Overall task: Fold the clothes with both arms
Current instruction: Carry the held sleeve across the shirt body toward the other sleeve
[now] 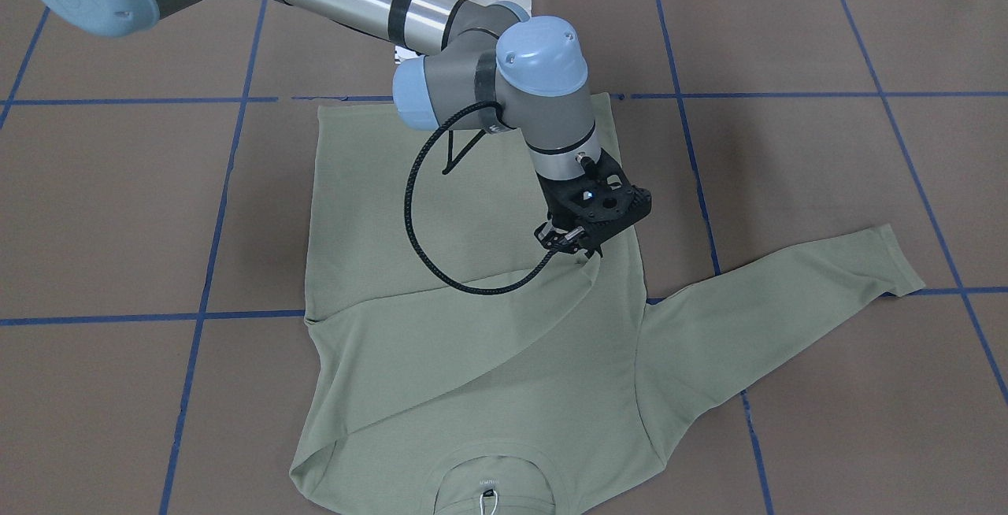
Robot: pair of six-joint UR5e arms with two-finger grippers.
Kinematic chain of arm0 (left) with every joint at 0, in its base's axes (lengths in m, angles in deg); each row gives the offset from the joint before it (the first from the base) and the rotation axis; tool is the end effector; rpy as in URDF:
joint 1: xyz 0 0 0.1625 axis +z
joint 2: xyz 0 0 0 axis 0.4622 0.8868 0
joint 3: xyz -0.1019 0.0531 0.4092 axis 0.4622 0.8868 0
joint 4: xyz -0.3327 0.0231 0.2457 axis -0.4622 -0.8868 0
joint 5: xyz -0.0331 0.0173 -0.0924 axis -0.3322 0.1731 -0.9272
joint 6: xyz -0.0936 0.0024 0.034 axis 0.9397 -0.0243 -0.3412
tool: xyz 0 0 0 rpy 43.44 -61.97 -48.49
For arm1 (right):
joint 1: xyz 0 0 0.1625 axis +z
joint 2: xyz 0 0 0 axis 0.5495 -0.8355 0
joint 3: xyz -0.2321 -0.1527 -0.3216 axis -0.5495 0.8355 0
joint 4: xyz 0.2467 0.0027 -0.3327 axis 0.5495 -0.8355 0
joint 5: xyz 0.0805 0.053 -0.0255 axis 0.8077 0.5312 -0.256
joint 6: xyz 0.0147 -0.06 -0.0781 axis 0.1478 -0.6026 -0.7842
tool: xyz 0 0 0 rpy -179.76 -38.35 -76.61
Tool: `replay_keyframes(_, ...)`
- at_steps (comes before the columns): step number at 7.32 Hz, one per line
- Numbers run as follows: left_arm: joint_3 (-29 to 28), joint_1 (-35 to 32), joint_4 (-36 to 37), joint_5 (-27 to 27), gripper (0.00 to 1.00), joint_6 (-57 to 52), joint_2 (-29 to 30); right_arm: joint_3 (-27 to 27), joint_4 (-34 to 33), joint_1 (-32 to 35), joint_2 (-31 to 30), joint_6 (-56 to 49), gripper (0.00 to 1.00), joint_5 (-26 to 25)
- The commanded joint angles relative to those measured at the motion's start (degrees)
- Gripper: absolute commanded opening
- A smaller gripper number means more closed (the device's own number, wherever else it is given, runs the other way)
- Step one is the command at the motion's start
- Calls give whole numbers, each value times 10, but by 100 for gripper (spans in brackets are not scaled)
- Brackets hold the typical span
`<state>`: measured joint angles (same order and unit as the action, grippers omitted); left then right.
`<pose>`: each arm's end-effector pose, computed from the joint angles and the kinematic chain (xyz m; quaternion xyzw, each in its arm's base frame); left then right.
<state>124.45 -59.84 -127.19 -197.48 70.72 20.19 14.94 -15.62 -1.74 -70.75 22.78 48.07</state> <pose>-0.0416 -0.5485 0.5903 0.2109 0.3390 0.1631 0.9022 -0.6590 -0.5369 0.0401 0.2445 -0.4743 -0.1369 0.8346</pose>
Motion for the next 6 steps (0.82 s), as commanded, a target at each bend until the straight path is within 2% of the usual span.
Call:
replay_keyframes(1,-1,0,-1,-1,100,0,1,30,47,-8,19,6,30,-17)
replay_keyframes(2,-2,1,-1,-1,100,0,1,30,70,-10,24,58,99,-25)
replay_keyframes(4,-2,2,-2,-1,100,1,1,30,71,-13,32,99,99,-26)
replay_keyframes(5,-10,5,-3,-2,100,44,9,30,62,-12,31,125,99,-25)
replay_keyframes(6,-9,51,-19,1,100,124,13,16,8,-9,31,134,99,-19)
